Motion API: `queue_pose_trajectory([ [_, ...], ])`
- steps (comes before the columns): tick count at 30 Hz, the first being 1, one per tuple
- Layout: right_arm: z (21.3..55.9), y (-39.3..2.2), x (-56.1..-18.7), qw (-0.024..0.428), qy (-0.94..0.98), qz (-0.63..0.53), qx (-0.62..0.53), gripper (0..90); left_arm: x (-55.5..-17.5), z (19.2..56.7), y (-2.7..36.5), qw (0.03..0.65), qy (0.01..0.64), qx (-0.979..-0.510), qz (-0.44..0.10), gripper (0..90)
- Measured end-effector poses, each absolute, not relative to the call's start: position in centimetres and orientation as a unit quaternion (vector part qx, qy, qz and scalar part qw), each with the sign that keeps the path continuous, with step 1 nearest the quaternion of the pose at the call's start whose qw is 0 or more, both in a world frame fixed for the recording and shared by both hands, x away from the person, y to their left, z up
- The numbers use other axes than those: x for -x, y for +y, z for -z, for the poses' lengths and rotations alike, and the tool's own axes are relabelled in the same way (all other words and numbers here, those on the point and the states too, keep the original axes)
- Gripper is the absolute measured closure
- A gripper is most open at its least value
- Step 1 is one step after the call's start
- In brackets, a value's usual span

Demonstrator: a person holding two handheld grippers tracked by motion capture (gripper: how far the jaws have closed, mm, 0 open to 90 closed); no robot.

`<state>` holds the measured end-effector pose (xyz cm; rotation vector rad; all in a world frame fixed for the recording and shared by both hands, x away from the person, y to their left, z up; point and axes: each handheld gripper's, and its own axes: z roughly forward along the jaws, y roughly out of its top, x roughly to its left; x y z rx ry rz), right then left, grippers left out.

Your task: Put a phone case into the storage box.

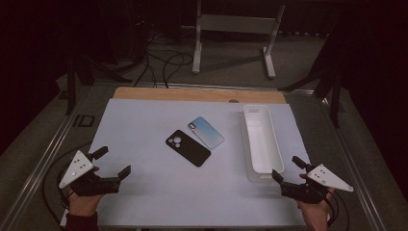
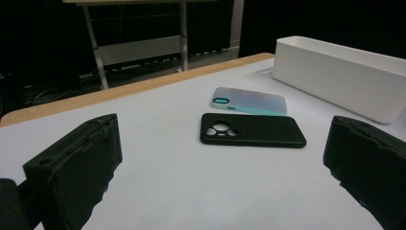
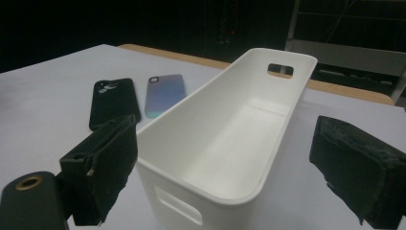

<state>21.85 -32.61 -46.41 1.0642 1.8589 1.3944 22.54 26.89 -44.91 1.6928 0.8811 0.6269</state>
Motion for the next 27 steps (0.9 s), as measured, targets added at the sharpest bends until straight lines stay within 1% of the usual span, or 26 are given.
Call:
queue_pose_trajectory([
  [10,46.5,-32.6,-21.9,0.289,0.697,-0.521,-0.4,9.1,-22.7,45.0,26.7,0.536,0.377,-0.709,-0.26,0.0],
  [16,46.5,-32.6,-21.9,0.288,0.696,-0.52,-0.402,9.1,-23.0,44.9,26.3,0.521,0.383,-0.721,-0.249,0.9],
  [23,46.3,-32.5,-22.0,0.288,0.696,-0.52,-0.402,9.1,-23.9,44.3,25.0,0.516,0.374,-0.731,-0.242,0.9],
  [27,46.2,-32.5,-22.0,0.289,0.697,-0.518,-0.403,9.0,-24.9,43.8,23.6,0.513,0.366,-0.74,-0.236,0.9],
])
